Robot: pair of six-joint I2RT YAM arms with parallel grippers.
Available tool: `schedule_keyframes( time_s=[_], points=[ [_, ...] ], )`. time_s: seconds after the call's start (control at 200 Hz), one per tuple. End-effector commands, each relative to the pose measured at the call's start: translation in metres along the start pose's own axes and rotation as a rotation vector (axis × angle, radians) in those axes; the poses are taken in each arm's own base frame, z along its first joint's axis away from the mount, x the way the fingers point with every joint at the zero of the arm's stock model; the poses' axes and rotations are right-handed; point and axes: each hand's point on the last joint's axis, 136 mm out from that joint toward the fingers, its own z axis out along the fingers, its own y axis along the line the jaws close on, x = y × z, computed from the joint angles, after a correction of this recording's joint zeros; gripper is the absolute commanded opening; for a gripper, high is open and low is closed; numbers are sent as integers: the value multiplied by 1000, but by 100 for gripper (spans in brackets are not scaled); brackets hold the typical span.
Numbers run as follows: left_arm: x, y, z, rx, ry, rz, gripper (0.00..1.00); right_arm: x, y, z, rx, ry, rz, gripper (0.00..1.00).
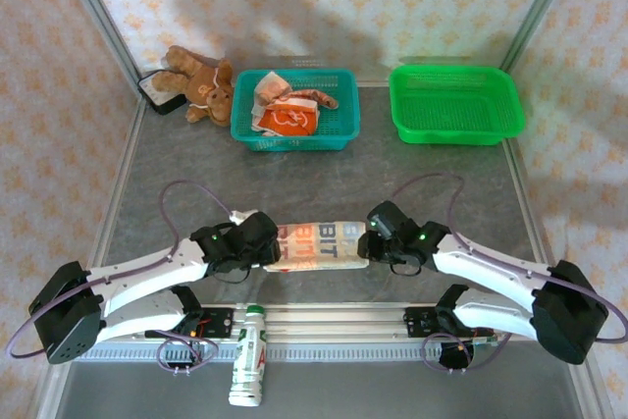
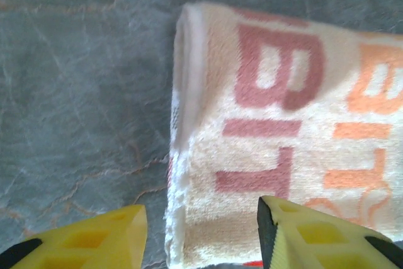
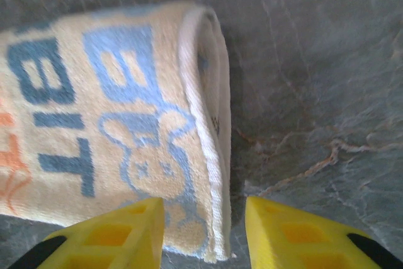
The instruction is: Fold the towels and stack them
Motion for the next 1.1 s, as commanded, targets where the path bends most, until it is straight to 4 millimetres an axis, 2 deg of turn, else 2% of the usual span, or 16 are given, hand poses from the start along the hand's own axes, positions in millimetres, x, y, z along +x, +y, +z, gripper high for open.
schedule_keyframes(
  time_s=[0.0,0.14,0.26,0.43,0.571,0.836,1.096],
  points=[
    [-10,-4,3,-7,-10,74,52,-21,4,-11,16,-101,-3,39],
    [-10,-9,14,-5,15,130,54,-34,11,-14,25,-147,6,41],
    [-5,-8,26,-10,47,139,53,-33,8,-4,46,-139,39,42],
    [5,-3,39,-24,85,134,40,-28,-2,9,88,-138,61,43],
    [7,-1,41,-19,89,123,32,-23,8,14,73,-141,35,44],
    [11,0,43,-14,100,119,32,-7,9,36,133,-95,3,47],
    [14,0,44,-9,113,120,32,-2,12,47,165,-83,-16,49]
  ],
)
